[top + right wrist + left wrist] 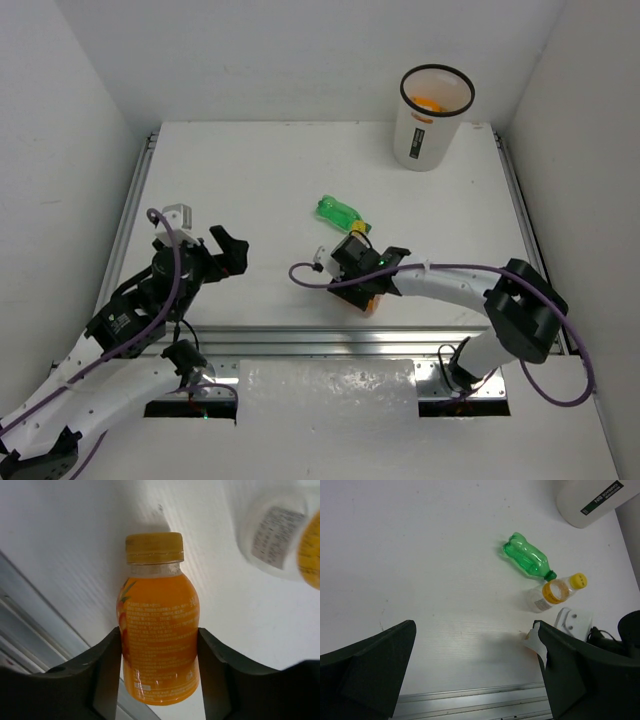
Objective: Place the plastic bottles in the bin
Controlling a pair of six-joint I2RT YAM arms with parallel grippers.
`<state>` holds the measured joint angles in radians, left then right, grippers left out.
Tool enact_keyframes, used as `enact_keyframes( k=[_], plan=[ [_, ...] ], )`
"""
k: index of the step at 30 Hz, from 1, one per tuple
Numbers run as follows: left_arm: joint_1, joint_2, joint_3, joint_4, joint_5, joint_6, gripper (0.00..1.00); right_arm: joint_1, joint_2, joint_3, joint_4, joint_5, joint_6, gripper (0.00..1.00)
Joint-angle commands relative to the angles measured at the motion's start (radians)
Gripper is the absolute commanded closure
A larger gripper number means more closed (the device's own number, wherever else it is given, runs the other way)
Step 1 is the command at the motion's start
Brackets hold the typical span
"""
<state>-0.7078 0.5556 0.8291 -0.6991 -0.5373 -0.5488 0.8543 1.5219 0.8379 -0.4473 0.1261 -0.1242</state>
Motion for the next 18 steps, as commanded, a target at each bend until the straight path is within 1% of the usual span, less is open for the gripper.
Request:
enact_keyframes(
  k=[1, 2, 5, 6, 8, 9, 10, 11, 12, 13, 14, 15, 16, 17, 18],
  plan=[
    [-0.005, -0.023, -0.002, 0.041, 0.000, 0.015, 0.00, 0.104, -0.031, -0.003, 0.007, -0.039, 0.054, 0.56],
    [-0.005, -0.028, -0.004, 0.041, 0.000, 0.015, 0.00, 0.124, -0.035, 0.000, 0.007, -0.040, 0.058, 0.62],
    [-0.005, -0.037, -0.004, 0.041, 0.000, 0.013, 0.00, 0.198, -0.060, 0.021, 0.030, -0.063, 0.061, 0.67],
    [-0.005, -0.039, -0.002, 0.041, -0.001, 0.013, 0.00, 0.209, -0.084, 0.029, 0.042, -0.074, 0.061, 0.70],
    [-0.005, -0.040, -0.002, 0.039, -0.003, 0.013, 0.00, 0.238, -0.126, 0.035, 0.135, -0.074, 0.063, 0.74],
    [-0.005, -0.043, -0.002, 0.039, -0.004, 0.012, 0.00, 0.241, -0.182, 0.032, 0.183, -0.074, 0.083, 0.78],
    [-0.005, -0.048, -0.004, 0.041, -0.004, 0.010, 0.00, 0.241, -0.213, 0.032, 0.281, -0.042, 0.128, 0.78],
    [-0.005, -0.049, -0.004, 0.039, -0.006, 0.010, 0.00, 0.238, -0.241, 0.032, 0.324, -0.013, 0.129, 0.80],
    [-0.005, -0.054, -0.005, 0.039, -0.009, 0.010, 0.00, 0.229, -0.279, 0.067, 0.359, 0.028, 0.196, 0.80],
    [-0.005, -0.057, -0.004, 0.039, -0.009, 0.009, 0.00, 0.215, -0.287, 0.105, 0.363, 0.056, 0.210, 0.80],
    [-0.005, -0.057, -0.004, 0.039, -0.009, 0.009, 0.00, 0.175, -0.292, 0.148, 0.346, 0.073, 0.218, 0.80],
    [-0.005, -0.057, -0.005, 0.039, -0.009, 0.007, 0.00, 0.149, -0.292, 0.241, 0.328, 0.093, 0.218, 0.80],
    [-0.005, -0.054, -0.005, 0.039, -0.009, 0.006, 0.00, 0.059, -0.289, 0.286, 0.312, 0.107, 0.216, 0.80],
    [-0.005, -0.051, -0.005, 0.039, -0.007, 0.006, 0.00, -0.001, -0.283, 0.324, 0.308, 0.101, 0.218, 0.80],
    [-0.005, -0.048, -0.005, 0.039, -0.007, 0.006, 0.00, -0.067, -0.275, 0.398, 0.317, 0.110, 0.241, 0.79]
  ],
)
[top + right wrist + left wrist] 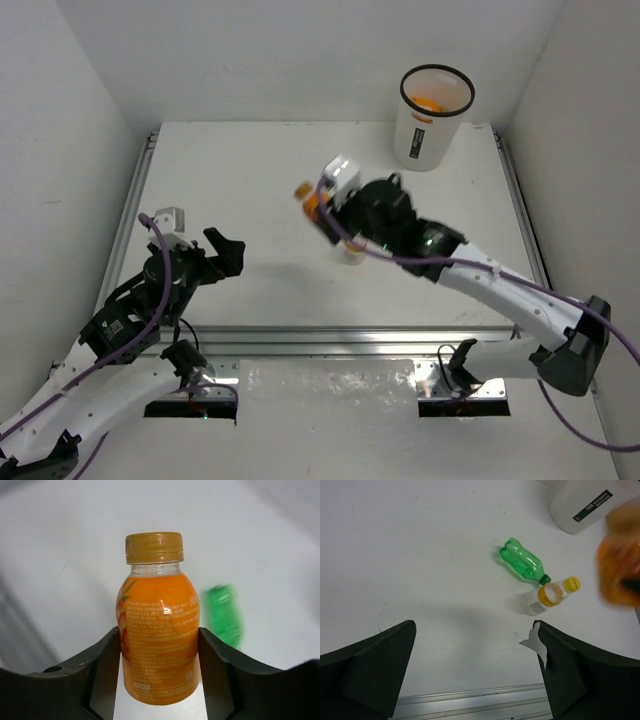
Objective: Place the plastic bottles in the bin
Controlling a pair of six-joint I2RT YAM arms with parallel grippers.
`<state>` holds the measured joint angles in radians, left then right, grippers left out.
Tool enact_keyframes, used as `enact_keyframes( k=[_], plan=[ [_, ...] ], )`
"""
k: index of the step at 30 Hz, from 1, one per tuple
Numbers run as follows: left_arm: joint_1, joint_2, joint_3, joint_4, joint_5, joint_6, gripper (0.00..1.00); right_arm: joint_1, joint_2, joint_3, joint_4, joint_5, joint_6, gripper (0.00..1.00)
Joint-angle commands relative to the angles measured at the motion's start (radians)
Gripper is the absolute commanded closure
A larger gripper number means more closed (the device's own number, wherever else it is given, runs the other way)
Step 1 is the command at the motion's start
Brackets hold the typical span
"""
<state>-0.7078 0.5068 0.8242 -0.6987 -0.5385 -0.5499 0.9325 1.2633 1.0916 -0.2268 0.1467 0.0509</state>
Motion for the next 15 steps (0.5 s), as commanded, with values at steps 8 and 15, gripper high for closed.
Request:
enact_keyframes(
  k=[8, 15],
  plan=[
    [-0.004, 0.033, 0.004, 0.042, 0.005, 0.016, 0.00, -0.671, 0.425, 0.658, 0.187, 0.142, 0.027, 0.80],
    [0.001, 0.050, -0.003, 0.057, 0.026, 0.030, 0.00, -0.837, 0.920, 1.207, 0.090, 0.101, -0.043, 0.62]
  ],
)
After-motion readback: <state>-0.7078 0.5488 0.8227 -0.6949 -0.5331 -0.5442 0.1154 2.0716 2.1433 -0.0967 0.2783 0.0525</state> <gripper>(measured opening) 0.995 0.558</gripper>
